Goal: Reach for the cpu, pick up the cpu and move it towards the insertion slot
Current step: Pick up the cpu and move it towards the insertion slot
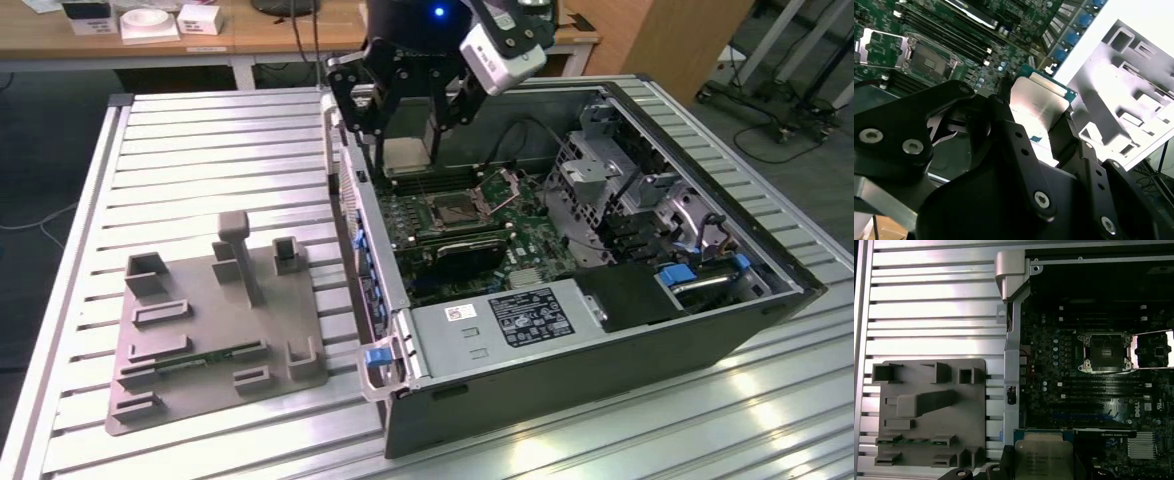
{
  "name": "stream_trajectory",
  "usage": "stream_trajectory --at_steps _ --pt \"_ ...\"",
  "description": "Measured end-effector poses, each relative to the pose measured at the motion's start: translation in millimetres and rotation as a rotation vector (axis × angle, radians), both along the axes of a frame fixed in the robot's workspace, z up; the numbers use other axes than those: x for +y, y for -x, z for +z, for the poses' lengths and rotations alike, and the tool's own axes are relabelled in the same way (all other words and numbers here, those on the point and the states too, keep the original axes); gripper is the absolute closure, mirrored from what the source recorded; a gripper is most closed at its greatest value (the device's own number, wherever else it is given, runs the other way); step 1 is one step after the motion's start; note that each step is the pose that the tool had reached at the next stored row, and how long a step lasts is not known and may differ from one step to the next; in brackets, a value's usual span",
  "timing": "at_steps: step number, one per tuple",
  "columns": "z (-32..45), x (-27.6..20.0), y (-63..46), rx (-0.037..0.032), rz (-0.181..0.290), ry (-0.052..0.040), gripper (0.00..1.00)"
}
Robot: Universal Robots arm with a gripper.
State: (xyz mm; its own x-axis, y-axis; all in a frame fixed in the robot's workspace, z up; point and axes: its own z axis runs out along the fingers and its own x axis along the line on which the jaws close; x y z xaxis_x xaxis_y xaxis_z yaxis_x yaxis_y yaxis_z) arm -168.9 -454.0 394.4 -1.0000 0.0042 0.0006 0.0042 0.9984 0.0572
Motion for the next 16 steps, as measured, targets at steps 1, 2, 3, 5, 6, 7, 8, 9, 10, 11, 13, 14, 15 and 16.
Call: stream_trajectory --at_steps 1,2,3,5,6,7,8,9,10,11,13,14,15,16 --pt "-0.1 0.1 -2.6 0.0000 0.000 -0.0001 0.45" --pt "0.0 0.3 -5.1 0.0000 0.000 0.0000 0.45" --pt "-0.1 0.4 -7.6 0.0000 0.000 0.0000 0.45" --pt "-0.1 0.6 -12.9 0.0000 0.000 0.0000 0.45" --pt "-0.2 0.8 -15.5 0.0000 0.000 -0.0001 0.45" --pt "-0.3 0.9 -18.0 -0.0001 0.000 -0.0001 0.45" --pt "-0.3 1.0 -20.5 0.0000 0.000 0.0000 0.45" --pt "-0.3 1.1 -22.9 0.0000 0.000 -0.0001 0.45" --pt "-0.3 1.2 -25.3 0.0000 0.000 -0.0001 0.45" --pt "-0.4 1.3 -27.8 0.0000 0.000 -0.0001 0.45" --pt "-0.4 1.6 -32.7 0.0000 0.000 -0.0001 0.45" --pt "-0.4 1.6 -34.9 0.0000 0.000 0.0000 0.45" --pt "-0.5 1.7 -37.1 0.0000 0.000 -0.0001 0.45" --pt "-0.5 1.8 -39.2 0.0000 0.000 -0.0001 0.45"
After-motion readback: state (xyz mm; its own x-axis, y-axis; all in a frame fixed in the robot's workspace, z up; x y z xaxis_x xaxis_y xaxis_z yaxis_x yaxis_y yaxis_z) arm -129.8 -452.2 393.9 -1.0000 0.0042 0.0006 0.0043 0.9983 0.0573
